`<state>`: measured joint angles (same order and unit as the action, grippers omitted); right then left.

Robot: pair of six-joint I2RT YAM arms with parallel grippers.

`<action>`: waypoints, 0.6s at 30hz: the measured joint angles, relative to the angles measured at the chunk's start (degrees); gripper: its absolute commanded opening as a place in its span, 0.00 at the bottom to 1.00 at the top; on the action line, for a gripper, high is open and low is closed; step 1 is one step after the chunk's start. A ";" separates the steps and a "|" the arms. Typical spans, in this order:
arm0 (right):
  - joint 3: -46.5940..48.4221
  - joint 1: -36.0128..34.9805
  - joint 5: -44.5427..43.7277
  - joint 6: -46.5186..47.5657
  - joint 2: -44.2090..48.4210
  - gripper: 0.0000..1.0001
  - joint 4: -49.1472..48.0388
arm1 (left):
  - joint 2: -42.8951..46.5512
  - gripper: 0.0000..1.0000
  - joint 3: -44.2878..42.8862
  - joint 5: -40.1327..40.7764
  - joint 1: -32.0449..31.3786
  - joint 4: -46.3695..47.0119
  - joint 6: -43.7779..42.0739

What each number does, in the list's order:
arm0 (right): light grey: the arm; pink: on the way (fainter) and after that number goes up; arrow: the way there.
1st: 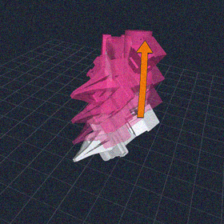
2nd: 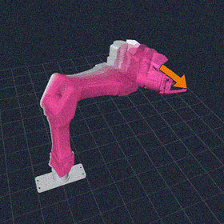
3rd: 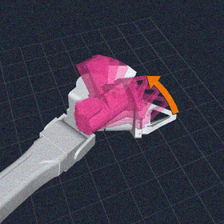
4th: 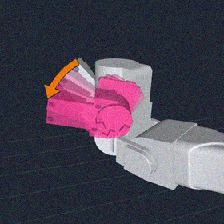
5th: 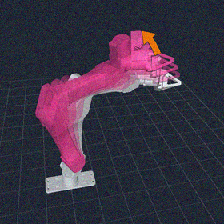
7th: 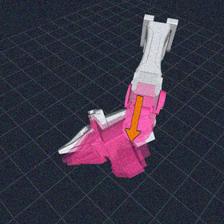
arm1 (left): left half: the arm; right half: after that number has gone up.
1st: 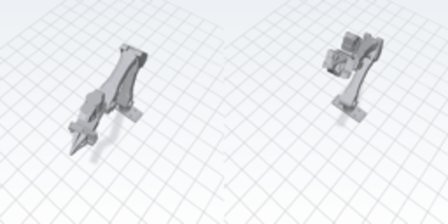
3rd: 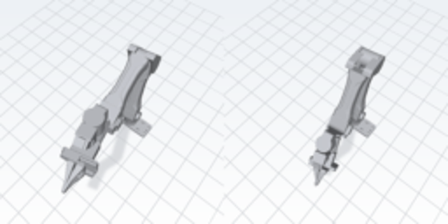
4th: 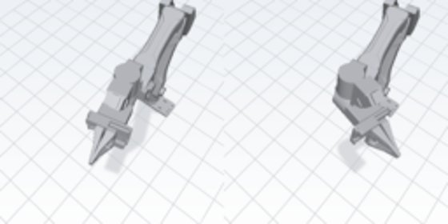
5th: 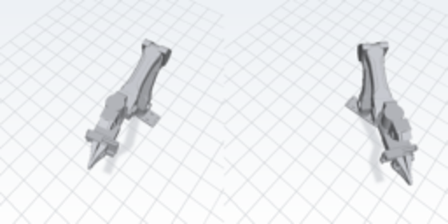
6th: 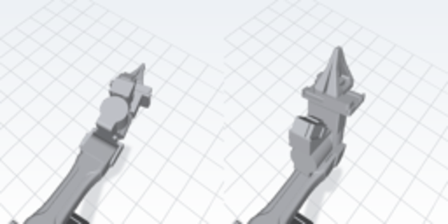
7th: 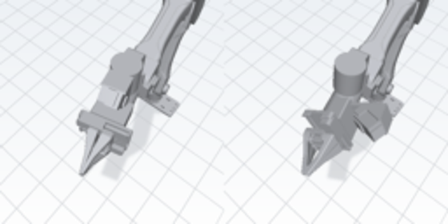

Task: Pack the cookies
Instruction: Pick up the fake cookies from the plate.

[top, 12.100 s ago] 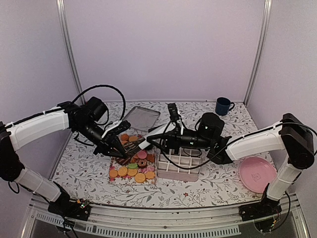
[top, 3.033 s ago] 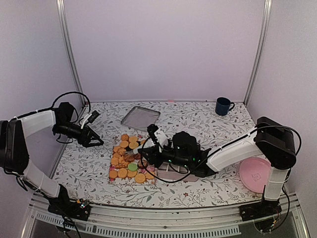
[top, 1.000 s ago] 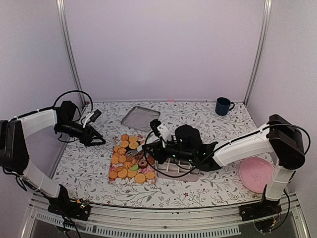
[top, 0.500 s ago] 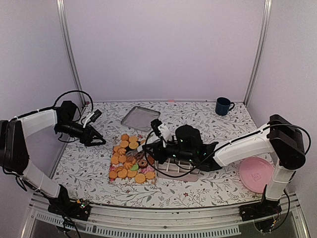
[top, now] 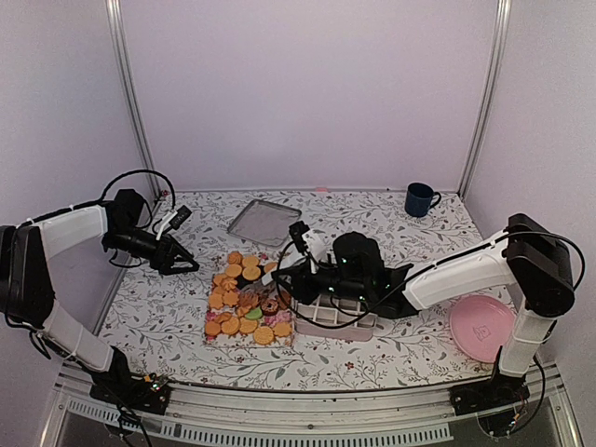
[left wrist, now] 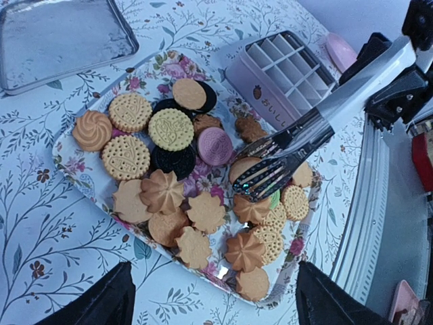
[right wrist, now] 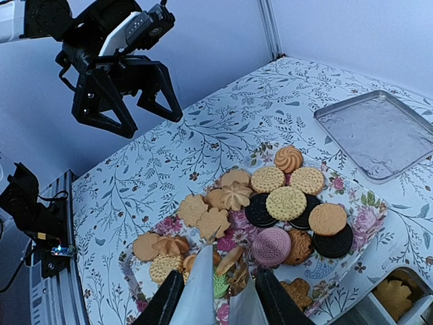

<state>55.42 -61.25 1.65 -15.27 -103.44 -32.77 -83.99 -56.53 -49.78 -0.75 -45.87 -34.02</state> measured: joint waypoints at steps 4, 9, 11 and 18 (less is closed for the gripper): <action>0.00 0.39 0.48 -0.63 0.00 0.34 0.11 | 0.00 0.81 0.00 -0.13 0.00 0.00 0.00; -0.02 0.68 0.61 -1.29 0.00 0.34 0.22 | 0.00 0.81 0.00 -0.42 0.00 0.00 -0.02; -0.11 0.85 0.63 -1.60 0.00 0.34 0.20 | 0.00 0.80 0.00 -0.57 -0.02 0.00 -0.02; -0.57 1.44 -0.63 -2.19 0.02 0.25 0.20 | -0.15 0.74 0.00 -0.79 -0.17 0.07 -0.17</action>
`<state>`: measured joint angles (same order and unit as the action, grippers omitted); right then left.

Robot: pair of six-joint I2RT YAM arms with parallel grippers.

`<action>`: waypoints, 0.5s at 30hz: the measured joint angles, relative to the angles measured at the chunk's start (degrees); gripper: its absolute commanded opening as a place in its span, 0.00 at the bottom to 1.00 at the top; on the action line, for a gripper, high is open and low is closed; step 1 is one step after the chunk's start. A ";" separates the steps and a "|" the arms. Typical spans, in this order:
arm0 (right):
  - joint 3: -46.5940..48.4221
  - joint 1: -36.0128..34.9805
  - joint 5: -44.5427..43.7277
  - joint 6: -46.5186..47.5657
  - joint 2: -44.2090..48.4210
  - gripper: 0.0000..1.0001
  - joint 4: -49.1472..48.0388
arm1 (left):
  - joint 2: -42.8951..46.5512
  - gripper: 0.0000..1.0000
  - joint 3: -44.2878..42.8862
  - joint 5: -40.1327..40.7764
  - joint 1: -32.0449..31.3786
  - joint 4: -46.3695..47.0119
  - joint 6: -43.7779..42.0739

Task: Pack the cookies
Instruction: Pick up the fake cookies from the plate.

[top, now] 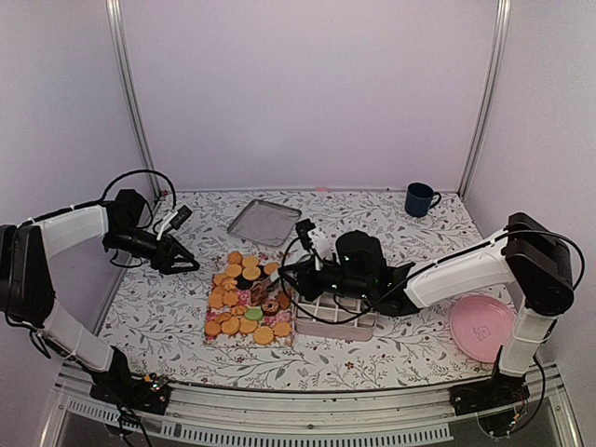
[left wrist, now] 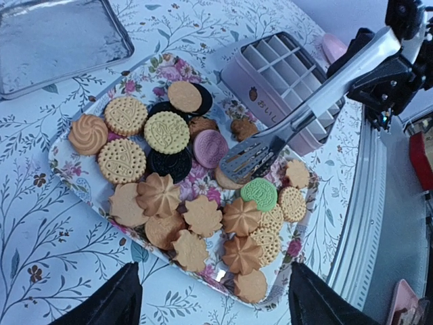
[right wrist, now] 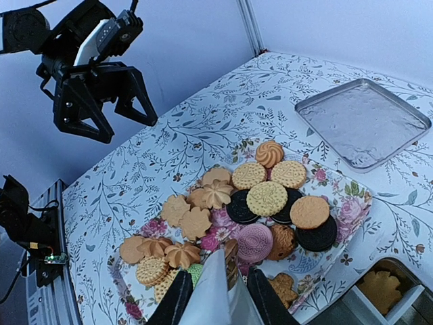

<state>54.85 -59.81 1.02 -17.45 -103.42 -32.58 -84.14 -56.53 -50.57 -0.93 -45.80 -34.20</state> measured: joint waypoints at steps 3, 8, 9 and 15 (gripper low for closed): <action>-0.17 0.15 -0.79 -0.48 0.00 0.23 0.07 | -0.50 0.74 0.00 0.00 -0.20 0.09 -0.02; -0.17 0.20 -1.14 -1.03 0.00 0.03 0.00 | -0.81 0.73 0.00 0.00 -0.37 0.09 -0.04; -0.17 0.20 -1.22 -1.01 0.00 0.01 0.00 | -0.83 0.73 0.02 -0.02 -0.42 0.09 -0.02; -0.15 0.61 -1.57 -0.04 1.07 0.00 0.79 | -1.31 0.73 0.00 -0.11 -0.72 0.09 0.15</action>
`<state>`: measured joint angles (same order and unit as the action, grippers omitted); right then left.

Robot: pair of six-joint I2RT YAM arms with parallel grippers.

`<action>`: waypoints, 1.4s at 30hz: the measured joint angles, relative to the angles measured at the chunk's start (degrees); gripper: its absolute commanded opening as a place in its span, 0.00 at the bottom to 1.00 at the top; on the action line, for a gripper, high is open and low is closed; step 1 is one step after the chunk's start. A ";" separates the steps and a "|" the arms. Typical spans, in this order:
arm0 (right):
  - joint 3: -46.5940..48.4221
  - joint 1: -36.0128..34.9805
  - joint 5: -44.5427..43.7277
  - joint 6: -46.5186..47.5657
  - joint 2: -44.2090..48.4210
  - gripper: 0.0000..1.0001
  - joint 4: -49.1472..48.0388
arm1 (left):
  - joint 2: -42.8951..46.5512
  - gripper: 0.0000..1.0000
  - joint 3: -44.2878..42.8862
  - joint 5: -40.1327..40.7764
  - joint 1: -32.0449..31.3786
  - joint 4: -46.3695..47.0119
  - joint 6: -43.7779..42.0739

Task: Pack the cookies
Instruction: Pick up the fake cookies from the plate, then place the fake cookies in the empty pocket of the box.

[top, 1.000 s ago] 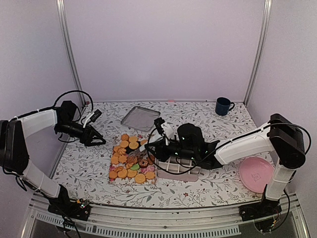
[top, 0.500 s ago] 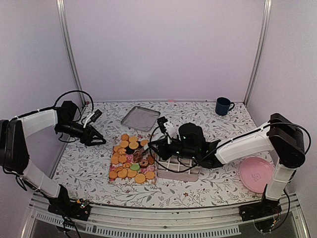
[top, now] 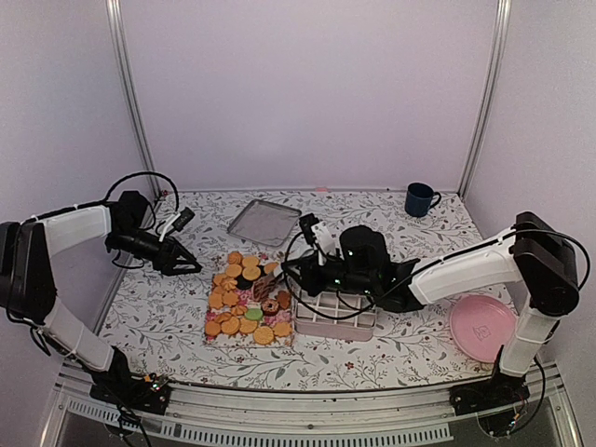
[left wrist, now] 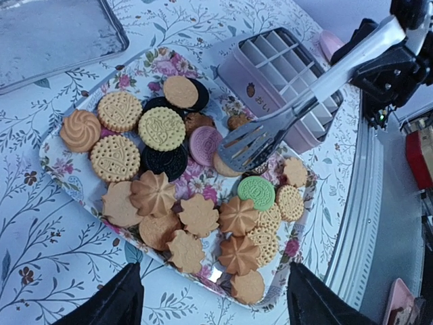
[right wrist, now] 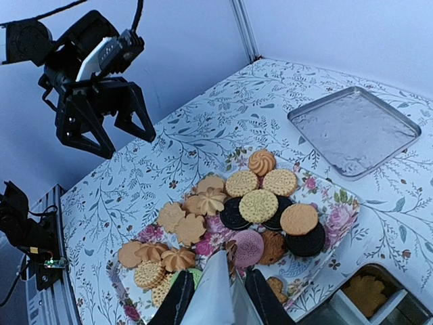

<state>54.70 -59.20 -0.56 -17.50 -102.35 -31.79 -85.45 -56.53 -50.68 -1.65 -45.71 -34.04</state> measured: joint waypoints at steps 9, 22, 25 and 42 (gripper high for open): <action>0.79 6.73 -1.36 4.48 13.92 0.00 8.37 | -0.72 0.75 0.00 -0.11 -0.24 0.02 0.33; -3.37 13.16 -4.96 10.71 27.52 0.00 26.29 | -1.46 0.78 0.00 1.70 -0.68 -2.01 -0.24; -3.37 13.16 -4.76 11.28 27.17 0.00 27.93 | -2.14 0.78 0.00 1.70 -0.83 -2.01 -0.15; -0.35 13.16 -3.17 16.81 23.47 0.04 31.78 | -2.32 0.86 0.26 6.80 -0.90 -2.49 1.11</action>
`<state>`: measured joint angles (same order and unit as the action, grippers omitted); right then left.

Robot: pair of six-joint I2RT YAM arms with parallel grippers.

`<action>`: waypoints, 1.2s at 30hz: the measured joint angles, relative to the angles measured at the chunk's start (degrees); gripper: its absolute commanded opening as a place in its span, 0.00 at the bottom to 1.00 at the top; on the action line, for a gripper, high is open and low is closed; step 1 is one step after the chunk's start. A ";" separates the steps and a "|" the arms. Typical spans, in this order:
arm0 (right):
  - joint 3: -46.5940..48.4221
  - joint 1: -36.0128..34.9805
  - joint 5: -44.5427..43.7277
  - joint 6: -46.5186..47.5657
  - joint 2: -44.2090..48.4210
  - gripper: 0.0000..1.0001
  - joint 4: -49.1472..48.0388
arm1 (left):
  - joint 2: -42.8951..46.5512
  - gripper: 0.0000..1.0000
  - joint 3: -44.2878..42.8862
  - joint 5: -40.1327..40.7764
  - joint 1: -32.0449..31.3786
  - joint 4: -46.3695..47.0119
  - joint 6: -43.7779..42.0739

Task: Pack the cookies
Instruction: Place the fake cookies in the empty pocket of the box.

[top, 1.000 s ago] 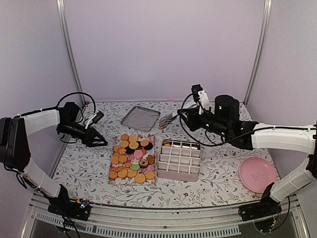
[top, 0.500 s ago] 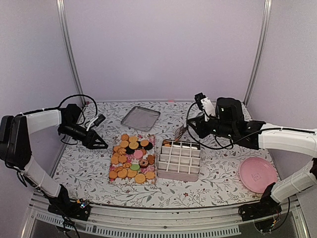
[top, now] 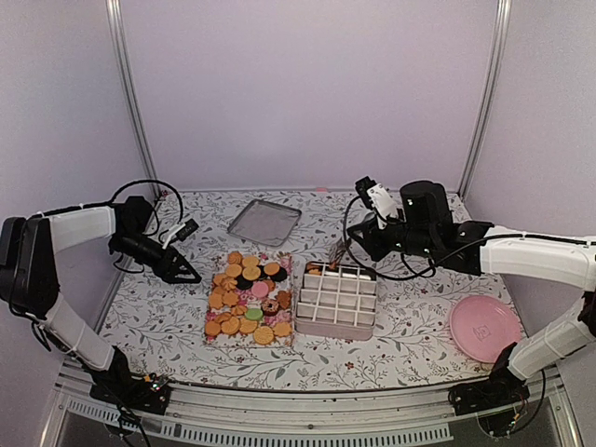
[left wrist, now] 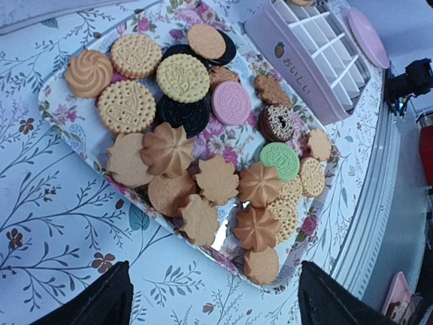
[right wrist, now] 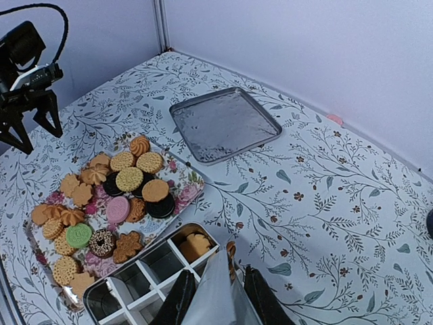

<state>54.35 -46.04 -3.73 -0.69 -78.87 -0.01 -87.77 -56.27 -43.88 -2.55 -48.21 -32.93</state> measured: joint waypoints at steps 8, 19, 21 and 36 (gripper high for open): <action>0.57 0.00 1.55 2.10 -0.33 0.05 1.51 | -2.73 0.88 -1.95 3.30 -0.02 -0.72 0.00; -0.02 0.00 1.88 3.45 0.92 0.27 2.27 | -3.02 0.99 -4.22 3.78 -0.02 2.71 2.43; -0.02 0.00 2.49 3.48 0.92 0.29 2.25 | -2.99 0.99 -4.33 3.61 -0.02 2.47 2.08; 1.75 0.00 3.85 3.23 0.90 0.30 2.58 | 0.68 0.99 -4.90 6.82 1.31 2.67 3.10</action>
<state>56.10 -46.04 0.12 2.55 -77.97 2.57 -87.09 -61.17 -37.06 -1.23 -45.54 -29.82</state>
